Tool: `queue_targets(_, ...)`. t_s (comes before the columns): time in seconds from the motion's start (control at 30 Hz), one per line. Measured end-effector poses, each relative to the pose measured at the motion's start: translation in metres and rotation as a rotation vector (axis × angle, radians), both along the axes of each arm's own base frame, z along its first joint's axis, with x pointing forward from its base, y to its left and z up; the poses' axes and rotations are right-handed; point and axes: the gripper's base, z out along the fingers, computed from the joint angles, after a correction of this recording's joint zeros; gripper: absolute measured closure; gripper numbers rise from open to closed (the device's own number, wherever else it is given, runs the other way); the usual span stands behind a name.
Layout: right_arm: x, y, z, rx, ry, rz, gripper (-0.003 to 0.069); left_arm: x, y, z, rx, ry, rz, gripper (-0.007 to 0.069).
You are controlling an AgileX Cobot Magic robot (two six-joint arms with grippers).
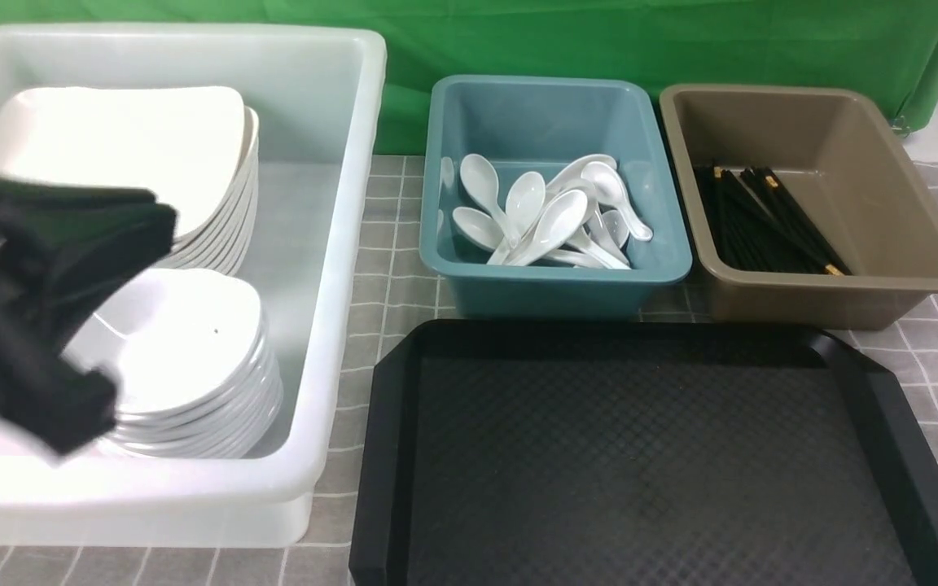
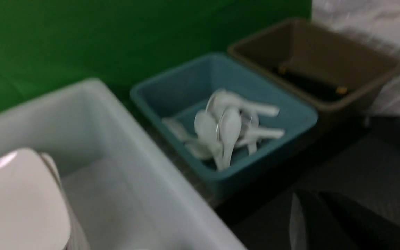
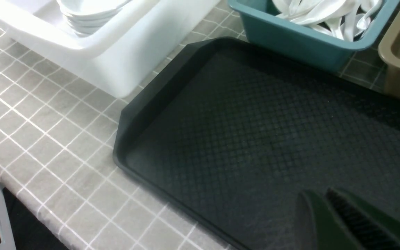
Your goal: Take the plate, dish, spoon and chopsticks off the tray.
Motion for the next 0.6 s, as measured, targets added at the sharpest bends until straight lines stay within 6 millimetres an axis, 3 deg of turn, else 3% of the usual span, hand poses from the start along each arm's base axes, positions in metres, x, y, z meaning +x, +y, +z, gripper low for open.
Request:
queue_targets(0.1, 0.0, 0.0, 0.0, 0.002, -0.002, -0.001, 0.0583, -0.013, 0.007, -0.022, -0.077, -0.092, 0.004, 0.0611)
queue_targets(0.3, 0.0, 0.0, 0.0, 0.006, 0.0, -0.002, 0.0571, -0.019, 0.014, -0.044, -0.126, -0.189, 0.04, 0.0611)
queue_targets(0.6, 0.0, 0.0, 0.001, 0.009, -0.003, -0.002, 0.0554, -0.017, 0.014, -0.068, -0.096, -0.146, 0.045, 0.0611)
